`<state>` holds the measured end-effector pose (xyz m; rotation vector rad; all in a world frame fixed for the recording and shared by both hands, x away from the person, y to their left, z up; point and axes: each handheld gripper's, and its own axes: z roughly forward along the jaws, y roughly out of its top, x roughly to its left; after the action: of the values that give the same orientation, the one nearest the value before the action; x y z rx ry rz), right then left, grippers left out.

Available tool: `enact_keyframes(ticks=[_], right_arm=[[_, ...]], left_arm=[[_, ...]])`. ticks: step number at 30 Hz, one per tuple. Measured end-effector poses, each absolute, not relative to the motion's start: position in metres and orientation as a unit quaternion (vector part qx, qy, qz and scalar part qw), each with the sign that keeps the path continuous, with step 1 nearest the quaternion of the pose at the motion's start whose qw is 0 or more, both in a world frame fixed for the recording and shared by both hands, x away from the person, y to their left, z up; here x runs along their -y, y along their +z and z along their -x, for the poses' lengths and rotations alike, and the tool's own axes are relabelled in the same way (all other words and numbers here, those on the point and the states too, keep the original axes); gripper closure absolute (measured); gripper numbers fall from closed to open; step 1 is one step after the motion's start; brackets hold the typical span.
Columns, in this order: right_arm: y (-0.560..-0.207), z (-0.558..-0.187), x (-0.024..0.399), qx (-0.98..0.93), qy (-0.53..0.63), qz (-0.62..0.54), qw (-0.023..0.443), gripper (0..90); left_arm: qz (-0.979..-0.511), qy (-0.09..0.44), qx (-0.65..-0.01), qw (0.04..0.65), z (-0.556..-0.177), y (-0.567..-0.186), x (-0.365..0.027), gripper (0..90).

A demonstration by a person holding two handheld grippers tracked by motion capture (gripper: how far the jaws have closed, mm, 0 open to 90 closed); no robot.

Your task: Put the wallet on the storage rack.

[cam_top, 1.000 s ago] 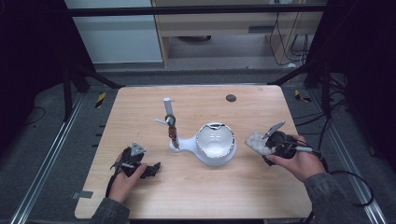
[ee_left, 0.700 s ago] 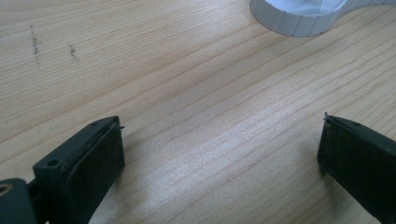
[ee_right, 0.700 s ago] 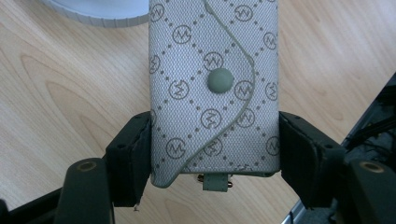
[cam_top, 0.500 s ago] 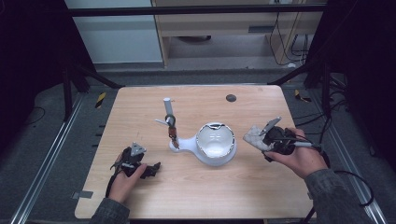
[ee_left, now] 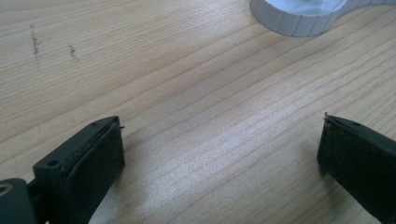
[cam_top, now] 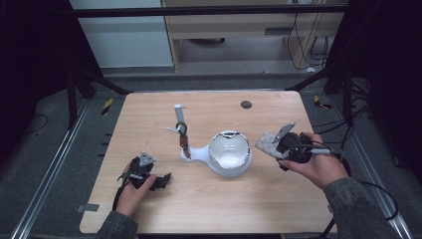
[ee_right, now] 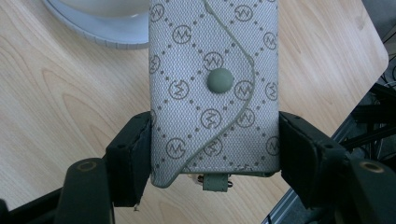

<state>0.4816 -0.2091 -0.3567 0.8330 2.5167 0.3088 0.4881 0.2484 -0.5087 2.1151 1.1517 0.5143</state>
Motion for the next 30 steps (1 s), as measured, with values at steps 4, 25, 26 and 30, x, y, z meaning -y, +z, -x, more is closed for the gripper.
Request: enact_keyframes(ticks=[4,25,26,30], right_arm=[[-0.351,-0.481,0.206,-0.918,0.112,-0.297,0.237,31.6],[-0.328,-0.474,0.192,-0.922,0.120,-0.269,0.249,31.6],[-0.328,-0.473,0.191,-0.922,0.121,-0.268,0.250,31.6],[-0.324,-0.472,0.187,-0.924,0.124,-0.263,0.250,31.6]], left_arm=[[-0.810,0.197,-0.441,0.333,-0.488,-0.509,-0.248,0.2],[-0.809,0.196,-0.442,0.333,-0.488,-0.509,-0.248,0.2],[-0.810,0.196,-0.442,0.333,-0.488,-0.509,-0.248,0.2],[-0.810,0.196,-0.441,0.333,-0.488,-0.509,-0.248,0.1]])
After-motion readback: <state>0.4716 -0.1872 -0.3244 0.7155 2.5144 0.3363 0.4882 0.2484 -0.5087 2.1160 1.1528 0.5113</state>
